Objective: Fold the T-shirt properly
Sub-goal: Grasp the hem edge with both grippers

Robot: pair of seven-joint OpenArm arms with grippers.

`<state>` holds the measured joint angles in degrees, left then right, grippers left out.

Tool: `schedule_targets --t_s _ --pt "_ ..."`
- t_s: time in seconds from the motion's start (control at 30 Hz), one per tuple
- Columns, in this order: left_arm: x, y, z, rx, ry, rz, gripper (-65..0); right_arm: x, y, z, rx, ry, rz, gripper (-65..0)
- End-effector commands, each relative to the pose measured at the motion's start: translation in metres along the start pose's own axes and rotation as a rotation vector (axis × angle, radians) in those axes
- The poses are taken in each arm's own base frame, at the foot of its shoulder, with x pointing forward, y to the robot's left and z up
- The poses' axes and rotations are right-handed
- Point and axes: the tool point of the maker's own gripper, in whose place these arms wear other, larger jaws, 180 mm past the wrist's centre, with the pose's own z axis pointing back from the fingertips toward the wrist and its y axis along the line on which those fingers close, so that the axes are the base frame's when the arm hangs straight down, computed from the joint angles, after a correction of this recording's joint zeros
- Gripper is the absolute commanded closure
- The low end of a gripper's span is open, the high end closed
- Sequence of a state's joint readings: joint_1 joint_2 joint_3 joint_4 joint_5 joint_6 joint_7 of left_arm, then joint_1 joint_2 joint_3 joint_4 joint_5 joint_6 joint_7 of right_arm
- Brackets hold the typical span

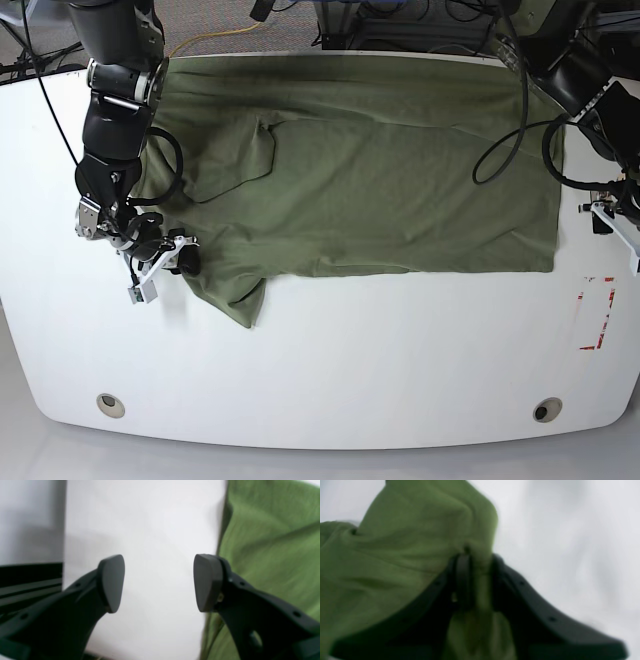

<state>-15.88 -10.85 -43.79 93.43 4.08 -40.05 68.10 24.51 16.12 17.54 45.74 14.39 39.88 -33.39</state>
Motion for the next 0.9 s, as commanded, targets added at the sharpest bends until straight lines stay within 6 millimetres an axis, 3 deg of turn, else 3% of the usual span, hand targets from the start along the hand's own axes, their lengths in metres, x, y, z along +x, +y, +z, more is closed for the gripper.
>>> schedule_targets --t_s 0.0,0.07,0.17,0.47,0.67,0.87 --pt "0.017 0.004 -0.002 -0.011 -0.040 0.013 -44.7 0.022 -0.001 0.003 -0.001 -0.045 0.017 -5.5" --pt "0.020 0.001 -0.008 -0.028 -0.039 0.042 -50.7 0.022 -0.001 0.003 -0.001 -0.045 0.017 -5.4" --pt "0.032 -0.009 -0.020 -0.059 -0.074 0.067 -53.7 0.022 0.001 0.003 0.001 -0.046 0.018 -5.2" --pt "0.034 -0.058 -0.074 -0.204 -0.080 0.173 -54.0 0.020 0.001 0.002 0.003 -0.043 0.015 -5.2" --pt "0.040 -0.071 -0.095 -0.244 -0.132 0.253 -54.0 0.019 0.002 0.002 0.005 -0.044 0.012 -5.2" --pt "0.037 -0.098 -0.114 -0.330 -0.098 0.305 -54.0 0.020 0.001 0.003 0.005 -0.047 0.012 -5.2"
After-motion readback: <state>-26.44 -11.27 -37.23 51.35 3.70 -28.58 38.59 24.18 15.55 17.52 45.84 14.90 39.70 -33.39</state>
